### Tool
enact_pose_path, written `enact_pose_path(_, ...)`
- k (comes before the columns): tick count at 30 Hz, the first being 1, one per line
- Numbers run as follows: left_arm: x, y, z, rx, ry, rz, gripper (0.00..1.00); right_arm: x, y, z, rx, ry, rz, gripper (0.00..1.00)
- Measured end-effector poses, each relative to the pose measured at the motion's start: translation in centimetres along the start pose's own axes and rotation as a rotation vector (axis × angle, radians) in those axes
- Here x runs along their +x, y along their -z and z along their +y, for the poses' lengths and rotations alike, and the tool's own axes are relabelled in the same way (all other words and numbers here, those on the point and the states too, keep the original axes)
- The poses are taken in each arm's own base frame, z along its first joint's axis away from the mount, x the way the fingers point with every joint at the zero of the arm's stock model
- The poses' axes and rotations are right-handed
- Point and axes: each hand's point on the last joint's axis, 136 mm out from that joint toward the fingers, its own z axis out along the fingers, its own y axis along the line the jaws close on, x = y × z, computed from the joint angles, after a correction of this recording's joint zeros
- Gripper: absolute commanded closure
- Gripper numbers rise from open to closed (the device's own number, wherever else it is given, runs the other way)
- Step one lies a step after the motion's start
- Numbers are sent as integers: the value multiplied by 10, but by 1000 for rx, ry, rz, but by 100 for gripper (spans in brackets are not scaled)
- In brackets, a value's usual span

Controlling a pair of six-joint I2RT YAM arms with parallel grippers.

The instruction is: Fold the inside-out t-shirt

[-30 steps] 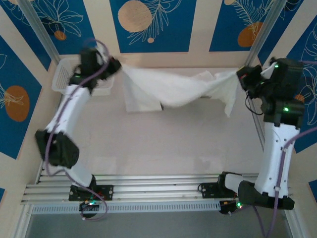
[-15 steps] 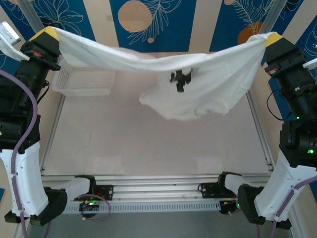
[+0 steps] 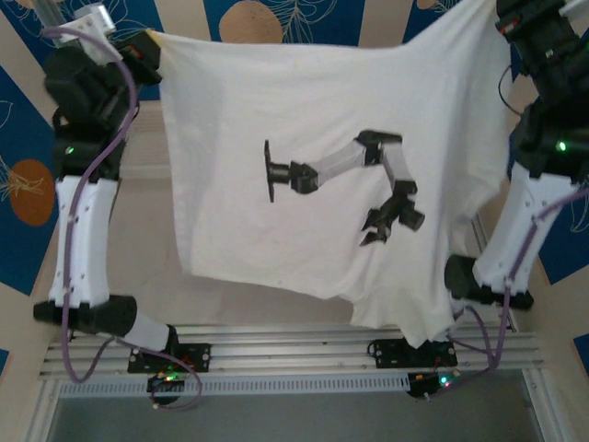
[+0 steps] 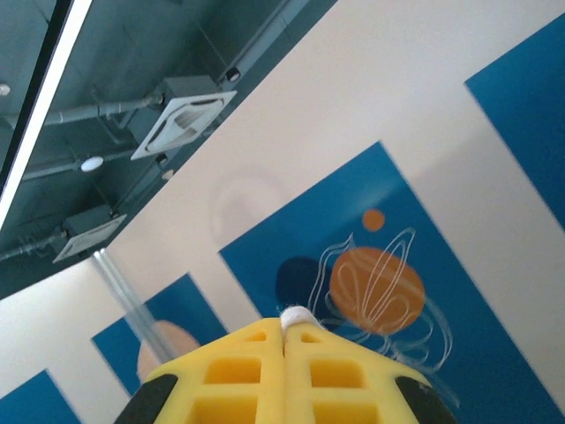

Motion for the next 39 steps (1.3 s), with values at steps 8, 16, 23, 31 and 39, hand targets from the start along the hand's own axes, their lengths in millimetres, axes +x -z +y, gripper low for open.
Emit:
enact_pose_path(8, 2, -58, 2, 71, 23, -7, 100, -28, -30, -95, 55, -132, -94, 100)
enact_pose_path(16, -19, -27, -27, 157, 22, -44, 100, -24, -18, -53, -37, -131, -31, 100)
enact_pose_path(23, 117, -10, 28, 59, 92, 217, 100, 135, 11, -104, 165, -237, 363, 100)
enact_pose_path(31, 423, 64, 144, -228, 259, 827, 100, 415, 184, -283, 667, -589, 803, 100)
enact_pose_path(39, 487, 105, 161, -285, 349, 956, 100, 443, 214, -288, 709, -603, 847, 100)
